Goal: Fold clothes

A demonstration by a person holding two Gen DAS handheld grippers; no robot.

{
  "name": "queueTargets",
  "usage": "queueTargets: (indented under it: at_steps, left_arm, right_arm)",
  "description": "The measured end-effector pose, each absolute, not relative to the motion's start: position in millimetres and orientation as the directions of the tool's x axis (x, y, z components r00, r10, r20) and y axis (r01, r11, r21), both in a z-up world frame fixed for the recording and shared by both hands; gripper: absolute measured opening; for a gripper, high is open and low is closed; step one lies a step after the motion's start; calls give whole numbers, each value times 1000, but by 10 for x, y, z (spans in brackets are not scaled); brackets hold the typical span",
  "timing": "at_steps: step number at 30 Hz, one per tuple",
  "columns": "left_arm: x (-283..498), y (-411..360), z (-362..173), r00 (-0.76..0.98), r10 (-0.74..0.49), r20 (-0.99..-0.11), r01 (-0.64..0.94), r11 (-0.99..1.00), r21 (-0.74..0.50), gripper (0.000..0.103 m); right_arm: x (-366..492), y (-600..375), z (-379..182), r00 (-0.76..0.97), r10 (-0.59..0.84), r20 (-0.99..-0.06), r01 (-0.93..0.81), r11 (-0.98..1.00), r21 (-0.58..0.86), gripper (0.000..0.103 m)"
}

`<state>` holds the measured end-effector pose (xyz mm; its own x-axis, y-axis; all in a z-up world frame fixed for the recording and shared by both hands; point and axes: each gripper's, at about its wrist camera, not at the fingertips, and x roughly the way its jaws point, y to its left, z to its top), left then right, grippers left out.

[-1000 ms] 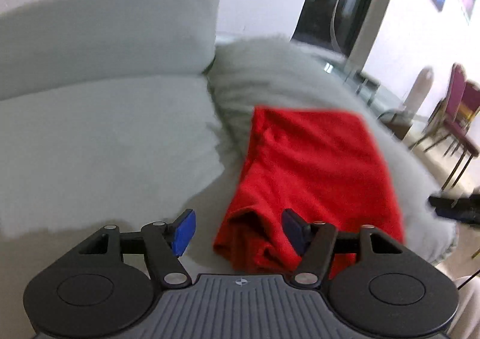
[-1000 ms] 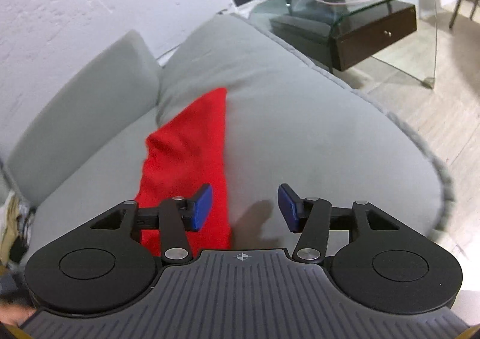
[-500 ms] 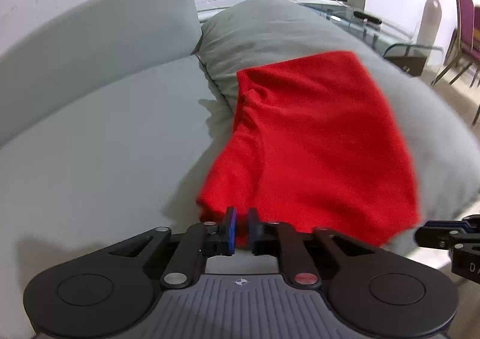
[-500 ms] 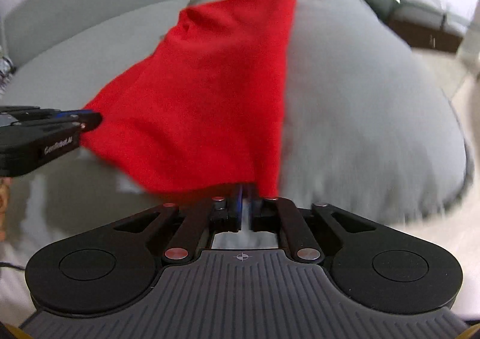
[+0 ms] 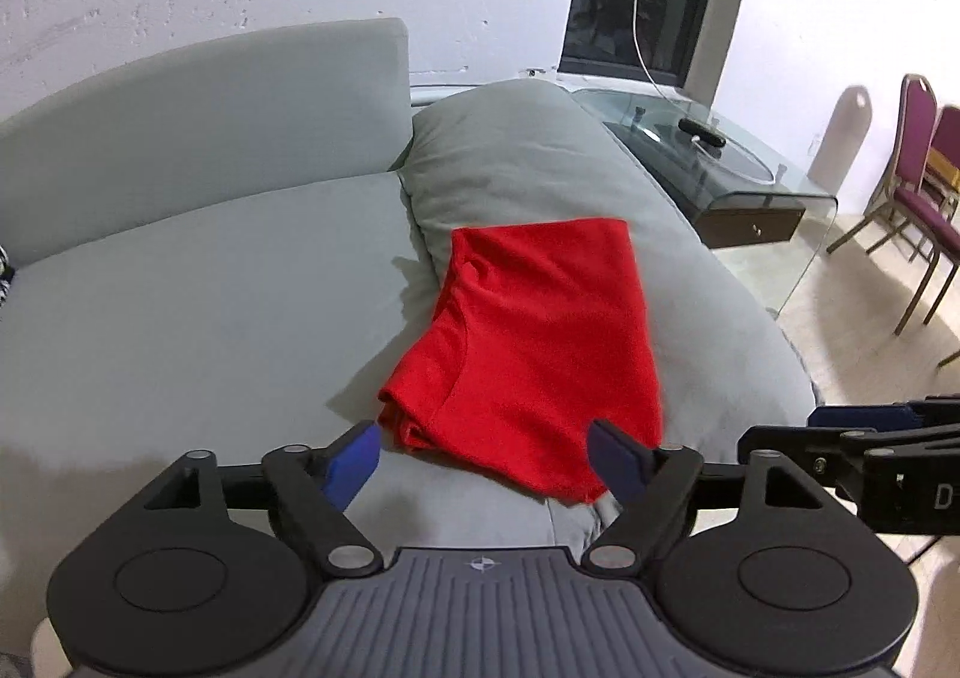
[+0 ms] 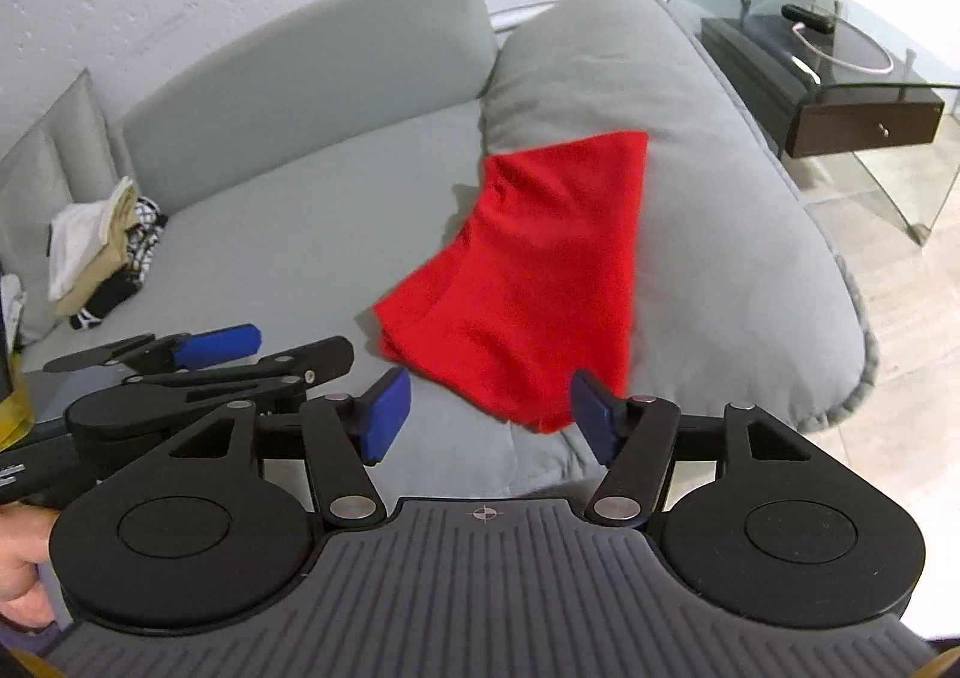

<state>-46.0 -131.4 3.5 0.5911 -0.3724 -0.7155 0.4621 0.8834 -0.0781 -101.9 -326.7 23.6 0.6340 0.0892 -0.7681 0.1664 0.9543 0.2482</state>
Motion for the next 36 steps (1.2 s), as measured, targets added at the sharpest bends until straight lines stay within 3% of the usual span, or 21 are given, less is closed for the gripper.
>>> queueTargets:
  at_steps: [5, 15, 28, 36]
  left_arm:
    - [-625, -1325, 83, 582, -382, -718, 476, 876, -80, 91]
    - [-710, -1361, 51, 599, -390, -699, 458, 883, -100, 93]
    - [-734, -1482, -22, 581, -384, -717, 458, 883, -101, 93]
    - [-668, -1515, -106, 540, -429, -724, 449, 874, -183, 93]
  right_arm:
    - [-1186, -3226, 305, 607, 72, -791, 181, 957, 226, 66]
    - [-1332, -3161, 434, 603, 33, -797, 170, 971, 168, 73]
    - [-1390, -3260, 340, 593, 22, -805, 200, 964, 173, 73]
    - [-1397, -3301, 302, 590, 8, -808, 207, 965, 161, 74]
